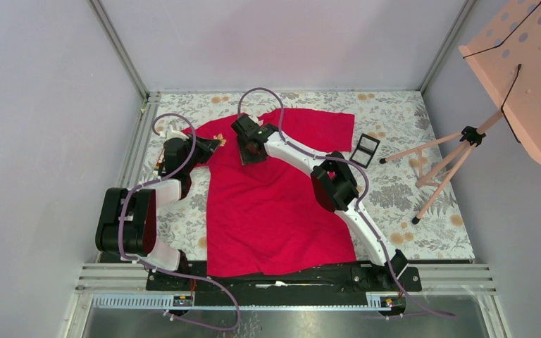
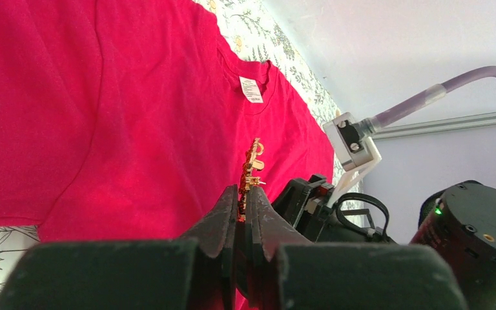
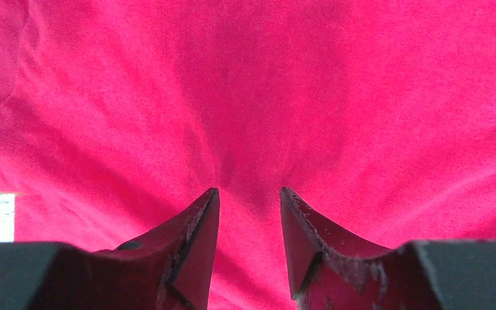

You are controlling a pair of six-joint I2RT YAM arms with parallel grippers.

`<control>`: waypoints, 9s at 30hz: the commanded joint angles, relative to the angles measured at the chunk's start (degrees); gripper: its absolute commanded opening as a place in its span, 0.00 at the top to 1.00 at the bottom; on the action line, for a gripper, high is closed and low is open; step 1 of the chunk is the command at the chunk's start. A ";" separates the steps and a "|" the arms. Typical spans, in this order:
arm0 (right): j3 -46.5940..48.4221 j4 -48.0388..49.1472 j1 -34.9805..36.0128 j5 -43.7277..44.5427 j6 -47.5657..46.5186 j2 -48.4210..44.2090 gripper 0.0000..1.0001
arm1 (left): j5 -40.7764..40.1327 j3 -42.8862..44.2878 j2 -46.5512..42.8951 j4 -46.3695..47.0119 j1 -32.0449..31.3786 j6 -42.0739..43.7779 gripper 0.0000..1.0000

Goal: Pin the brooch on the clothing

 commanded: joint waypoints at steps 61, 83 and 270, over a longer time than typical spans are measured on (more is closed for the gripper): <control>-22.49 25.54 -5.55 -13.96 14.27 -16.03 1.00 | 1.15 -5.33 6.09 19.36 -1.39 -5.42 1.00; -29.59 32.93 -6.75 -17.24 19.82 -19.71 1.00 | -3.10 -6.59 8.75 23.92 -4.85 -6.39 1.00; -20.12 20.88 -6.53 -25.66 6.66 -14.60 1.00 | 2.31 -5.68 24.47 39.69 -10.42 -16.47 1.00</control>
